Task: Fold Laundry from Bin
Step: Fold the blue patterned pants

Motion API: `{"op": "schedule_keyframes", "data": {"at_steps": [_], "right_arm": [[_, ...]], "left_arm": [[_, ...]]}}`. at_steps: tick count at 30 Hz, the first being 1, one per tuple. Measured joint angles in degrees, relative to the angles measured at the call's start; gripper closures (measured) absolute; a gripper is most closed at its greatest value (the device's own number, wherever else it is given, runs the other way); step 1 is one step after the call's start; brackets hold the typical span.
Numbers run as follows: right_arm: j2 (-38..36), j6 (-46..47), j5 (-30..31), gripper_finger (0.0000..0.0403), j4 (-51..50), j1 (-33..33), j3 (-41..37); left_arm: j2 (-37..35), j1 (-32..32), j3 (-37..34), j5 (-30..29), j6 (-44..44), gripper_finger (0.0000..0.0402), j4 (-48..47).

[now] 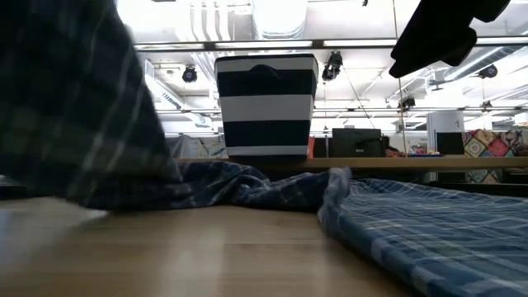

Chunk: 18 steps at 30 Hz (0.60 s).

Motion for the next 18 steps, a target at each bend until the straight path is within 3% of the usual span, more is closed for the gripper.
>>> {"op": "schedule_keyframes", "data": {"at_steps": [9, 14, 18], "right_arm": [[0.00, -0.54, 0.00, 0.0241, 0.02, 0.00, 0.00], [0.00, 0.34, -0.04, 0.0241, 0.53, 0.00, -0.02], [0.00, -1.40, 0.11, 0.0241, 4.55, -0.93, -0.04]], "left_arm": [[-9.33, -1.03, 4.49, -4.18, 13.46, 0.0401, 1.82], [-12.88, -4.39, 2.99, 4.83, 1.77, 0.0401, -17.80], [-16.84, -6.21, -0.13, 8.24, -2.73, 0.0401, -23.32]]}}
